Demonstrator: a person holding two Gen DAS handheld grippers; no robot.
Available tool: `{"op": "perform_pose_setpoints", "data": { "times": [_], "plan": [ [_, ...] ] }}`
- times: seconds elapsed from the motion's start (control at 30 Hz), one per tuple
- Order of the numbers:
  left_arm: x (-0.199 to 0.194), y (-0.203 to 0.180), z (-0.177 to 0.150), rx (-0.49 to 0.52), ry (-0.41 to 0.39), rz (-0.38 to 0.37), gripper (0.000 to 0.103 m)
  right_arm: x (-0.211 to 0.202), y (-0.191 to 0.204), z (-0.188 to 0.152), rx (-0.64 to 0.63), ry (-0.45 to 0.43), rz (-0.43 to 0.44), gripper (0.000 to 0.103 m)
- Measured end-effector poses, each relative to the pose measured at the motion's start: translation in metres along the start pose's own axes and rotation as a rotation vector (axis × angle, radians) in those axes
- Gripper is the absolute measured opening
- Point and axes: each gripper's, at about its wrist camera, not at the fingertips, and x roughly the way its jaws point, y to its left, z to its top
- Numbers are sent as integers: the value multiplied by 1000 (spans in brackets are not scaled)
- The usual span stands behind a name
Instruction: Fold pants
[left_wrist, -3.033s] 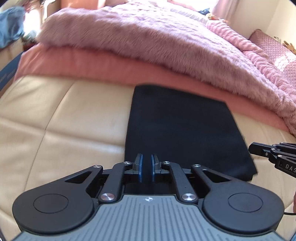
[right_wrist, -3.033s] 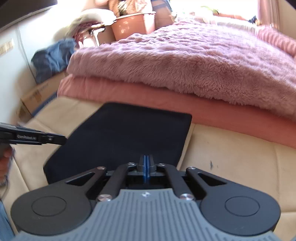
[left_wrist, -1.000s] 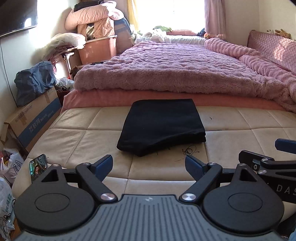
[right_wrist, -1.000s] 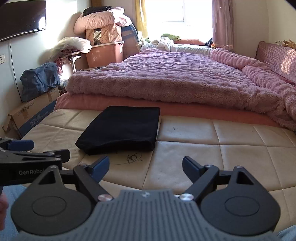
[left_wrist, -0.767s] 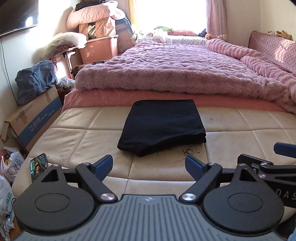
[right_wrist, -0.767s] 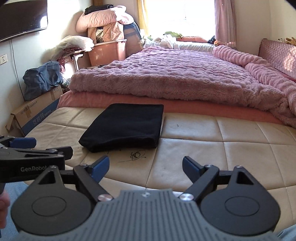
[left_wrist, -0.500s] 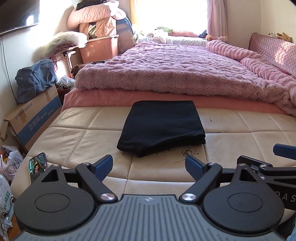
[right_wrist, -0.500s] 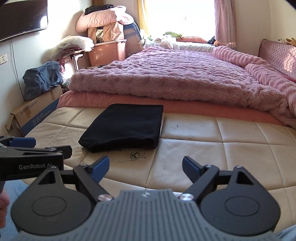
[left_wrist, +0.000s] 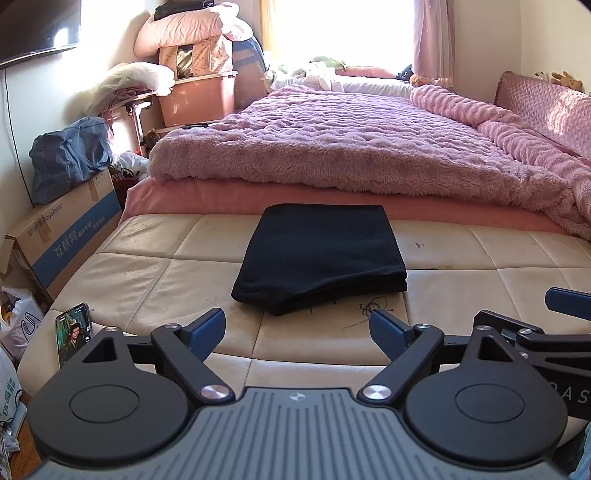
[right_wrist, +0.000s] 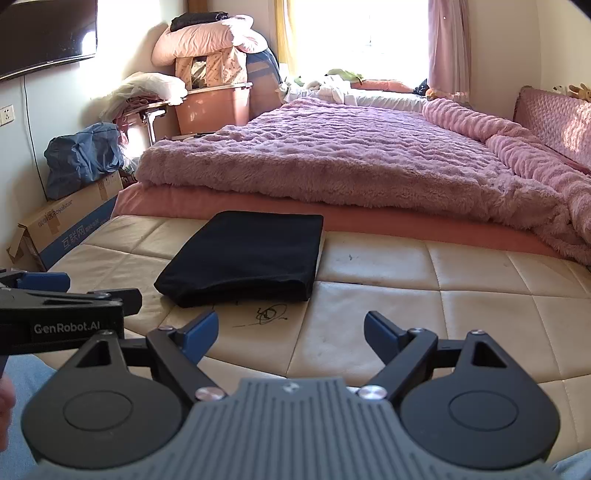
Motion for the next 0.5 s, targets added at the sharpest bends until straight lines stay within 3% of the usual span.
{"op": "perform_pose_setpoints", "data": {
  "times": [0.5],
  "plan": [
    [-1, 0, 0, -3, -2, 4, 102, -2, 1, 0, -4, -4, -1, 82]
  ]
}}
